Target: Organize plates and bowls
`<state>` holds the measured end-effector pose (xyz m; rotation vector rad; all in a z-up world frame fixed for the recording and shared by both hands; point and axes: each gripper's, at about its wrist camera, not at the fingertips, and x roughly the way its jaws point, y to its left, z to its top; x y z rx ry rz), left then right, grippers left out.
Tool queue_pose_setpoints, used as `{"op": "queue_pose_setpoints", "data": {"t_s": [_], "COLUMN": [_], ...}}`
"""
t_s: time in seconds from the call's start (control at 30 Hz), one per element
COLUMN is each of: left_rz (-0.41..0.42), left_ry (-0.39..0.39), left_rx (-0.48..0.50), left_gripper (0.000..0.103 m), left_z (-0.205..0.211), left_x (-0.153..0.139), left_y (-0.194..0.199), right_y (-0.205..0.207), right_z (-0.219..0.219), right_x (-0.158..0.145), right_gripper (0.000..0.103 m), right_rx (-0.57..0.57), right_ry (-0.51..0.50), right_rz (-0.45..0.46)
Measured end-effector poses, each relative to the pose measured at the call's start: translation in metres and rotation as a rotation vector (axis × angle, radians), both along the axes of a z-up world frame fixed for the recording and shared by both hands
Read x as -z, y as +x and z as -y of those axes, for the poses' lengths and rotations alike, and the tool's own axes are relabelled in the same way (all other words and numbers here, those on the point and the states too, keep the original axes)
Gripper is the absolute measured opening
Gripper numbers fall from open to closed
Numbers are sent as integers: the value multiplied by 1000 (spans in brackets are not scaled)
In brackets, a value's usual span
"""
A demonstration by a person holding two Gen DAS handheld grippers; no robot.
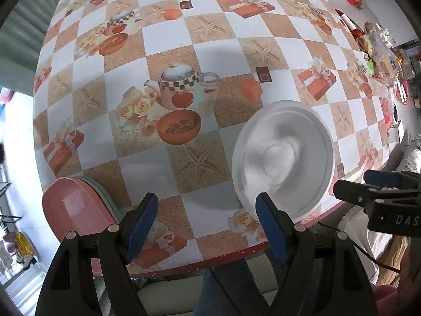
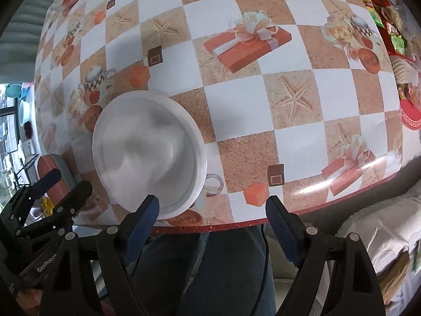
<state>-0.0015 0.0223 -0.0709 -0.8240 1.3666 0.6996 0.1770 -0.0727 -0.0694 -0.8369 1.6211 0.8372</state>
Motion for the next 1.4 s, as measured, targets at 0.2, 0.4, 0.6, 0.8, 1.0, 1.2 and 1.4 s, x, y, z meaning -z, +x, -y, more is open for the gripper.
{"op": "queue_pose_setpoints", "data": {"t_s": [0.2, 0.4, 0.6, 0.8, 1.0, 1.2, 1.4], "left_rz": [2, -5, -12, -16, -20, -27, -34], "left_ry": [-12, -19, -28, -33, -36, -37, -40], "left_rx": [7, 9, 23, 22, 25, 34, 41], "left_gripper": [80, 80, 80, 80, 80, 80, 80], "left_z": [0, -1, 0, -1, -1, 0, 0], "left_x": [3, 7, 12, 15, 18, 24, 27], "left_y": [4, 7, 12, 13, 15, 19, 25], "right_y": [-2, 3, 5, 5, 5, 8, 10], "right_z": [2, 4, 7, 5, 4, 4, 3], "right_x": [7, 10, 15, 20, 24, 29, 34], "right_gripper": [102, 102, 102, 102, 102, 102, 102], "right_rx": [20, 30, 31, 27, 26, 35, 34], "right_ry": [-7, -17, -31, -39, -48, -57, -63], "right_rz": [1, -3, -11, -13, -15, -10, -15]}}
